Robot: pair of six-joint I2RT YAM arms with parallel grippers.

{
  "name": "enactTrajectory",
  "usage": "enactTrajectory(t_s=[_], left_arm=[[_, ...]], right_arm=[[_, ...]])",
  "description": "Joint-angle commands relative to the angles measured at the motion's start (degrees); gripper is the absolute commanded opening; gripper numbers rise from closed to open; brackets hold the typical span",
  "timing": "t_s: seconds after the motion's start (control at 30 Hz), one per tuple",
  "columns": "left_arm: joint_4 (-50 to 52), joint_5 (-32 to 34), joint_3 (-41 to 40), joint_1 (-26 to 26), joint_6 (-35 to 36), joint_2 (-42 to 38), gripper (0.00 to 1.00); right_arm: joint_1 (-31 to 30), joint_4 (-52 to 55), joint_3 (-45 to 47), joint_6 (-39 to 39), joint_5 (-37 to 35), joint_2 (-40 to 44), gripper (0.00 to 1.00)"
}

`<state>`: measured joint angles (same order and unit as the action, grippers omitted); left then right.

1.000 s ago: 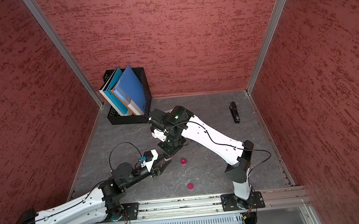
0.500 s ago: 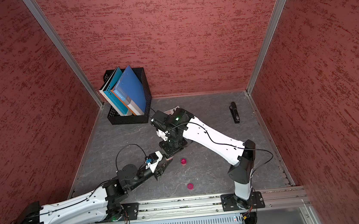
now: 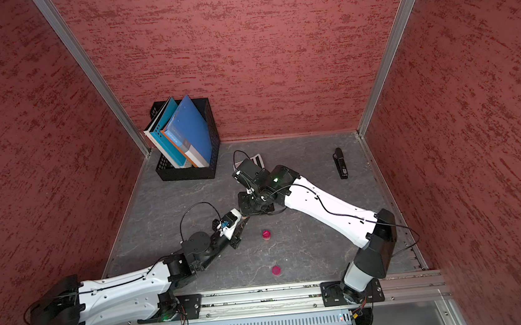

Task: Close the paint jar lid
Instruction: Screw the lid onto the paint jar.

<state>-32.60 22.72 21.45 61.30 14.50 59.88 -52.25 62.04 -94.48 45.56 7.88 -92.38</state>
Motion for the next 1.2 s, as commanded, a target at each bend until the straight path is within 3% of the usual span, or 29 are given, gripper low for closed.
enactTrajectory(t_s=[0.0, 0.17, 0.47, 0.73, 1.17], left_arm=[[-29.91, 0.31, 10.52, 0.4, 0.15, -0.98, 0.18], [-34.0, 2.57, 11.92, 0.74, 1.51, 1.44, 0.18], [-37.39, 5.32, 13.7, 0.74, 4.94, 4.65, 0.18], [-34.16, 6.2, 11.72, -0.42, 2.37, 4.46, 0.18], [-24.86, 6.91, 5.28, -3.16, -3.44, -0.93, 0.18]], right_arm=[[-3.08, -9.01, 6.57, 10.03, 11.48, -3.64, 0.28], [-3.08, -21.84, 14.92, 19.57, 13.1, -1.95, 0.28], [-2.77, -27.1, 18.21, 26.7, 12.09, -0.51, 0.29], [-2.59, -26.2, 17.74, 26.19, 12.65, 0.42, 0.29], [-2.17, -18.34, 17.39, 21.46, 5.5, 6.48, 0.28]])
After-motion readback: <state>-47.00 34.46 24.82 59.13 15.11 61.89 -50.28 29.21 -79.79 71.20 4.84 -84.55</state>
